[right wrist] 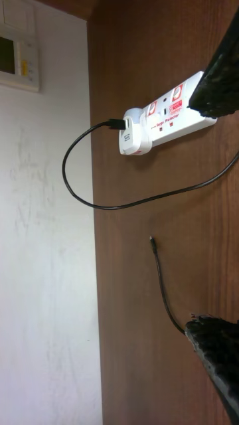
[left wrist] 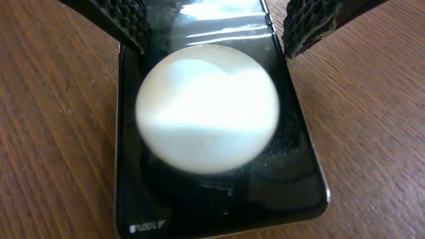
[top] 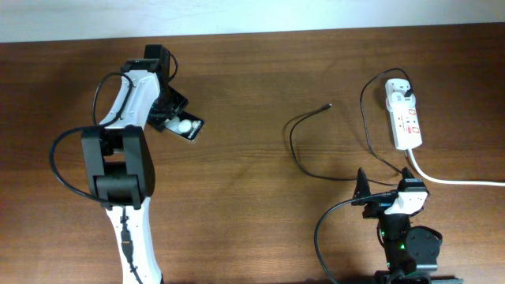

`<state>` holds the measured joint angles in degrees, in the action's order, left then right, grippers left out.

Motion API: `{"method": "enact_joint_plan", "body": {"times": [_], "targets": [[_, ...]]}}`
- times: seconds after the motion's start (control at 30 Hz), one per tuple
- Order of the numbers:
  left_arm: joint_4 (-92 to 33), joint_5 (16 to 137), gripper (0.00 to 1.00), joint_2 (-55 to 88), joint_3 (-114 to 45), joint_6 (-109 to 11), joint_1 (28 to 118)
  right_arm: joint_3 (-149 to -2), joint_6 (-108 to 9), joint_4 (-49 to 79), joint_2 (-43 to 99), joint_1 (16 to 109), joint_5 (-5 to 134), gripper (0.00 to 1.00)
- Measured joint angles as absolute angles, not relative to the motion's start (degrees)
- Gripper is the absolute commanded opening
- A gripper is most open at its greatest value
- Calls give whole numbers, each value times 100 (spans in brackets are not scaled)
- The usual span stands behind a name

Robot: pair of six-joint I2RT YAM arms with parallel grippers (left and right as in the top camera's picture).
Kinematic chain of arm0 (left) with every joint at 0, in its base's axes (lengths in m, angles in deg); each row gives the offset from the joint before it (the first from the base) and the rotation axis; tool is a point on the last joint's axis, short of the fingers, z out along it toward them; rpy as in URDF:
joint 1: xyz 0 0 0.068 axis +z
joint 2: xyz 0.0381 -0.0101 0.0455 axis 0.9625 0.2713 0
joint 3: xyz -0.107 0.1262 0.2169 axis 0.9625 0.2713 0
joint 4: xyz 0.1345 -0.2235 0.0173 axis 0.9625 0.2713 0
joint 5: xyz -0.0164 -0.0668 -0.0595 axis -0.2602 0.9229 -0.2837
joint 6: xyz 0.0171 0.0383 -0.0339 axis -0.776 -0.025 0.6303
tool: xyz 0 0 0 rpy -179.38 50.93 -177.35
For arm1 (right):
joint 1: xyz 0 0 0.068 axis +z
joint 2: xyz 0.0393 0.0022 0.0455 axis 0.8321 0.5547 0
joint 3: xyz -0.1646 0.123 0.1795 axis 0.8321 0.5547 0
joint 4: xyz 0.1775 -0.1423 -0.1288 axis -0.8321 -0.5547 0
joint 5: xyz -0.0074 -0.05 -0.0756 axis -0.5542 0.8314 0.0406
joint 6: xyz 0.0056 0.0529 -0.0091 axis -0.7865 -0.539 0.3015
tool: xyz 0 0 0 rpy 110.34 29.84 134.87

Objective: Plug charger to phone and switch on socket
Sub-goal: 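Close the left gripper on the phone's sides and lift it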

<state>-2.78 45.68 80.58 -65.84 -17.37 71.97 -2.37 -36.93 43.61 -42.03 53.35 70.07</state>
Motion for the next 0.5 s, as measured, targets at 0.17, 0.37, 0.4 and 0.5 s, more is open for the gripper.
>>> {"method": "enact_joint_plan", "body": {"times": [0.17,0.37,0.4,0.5], "targets": [[-213,4570,99,8058,-6593,-2592,7200,-237,-3690,4361,-4203,5335,7007,99],[436,4715,99,8204,-6973,-3055,7204,-237,-3690,4361,-4203,5335,7007,99],[596,4739,99,8257,-7102,-3057,7204,-237,-3688,4361,-4203,5337,7007,99],[749,4817,99,8357,-7437,-3049,7189,-237,-3690,4361,-4203,5335,7007,99]]}}
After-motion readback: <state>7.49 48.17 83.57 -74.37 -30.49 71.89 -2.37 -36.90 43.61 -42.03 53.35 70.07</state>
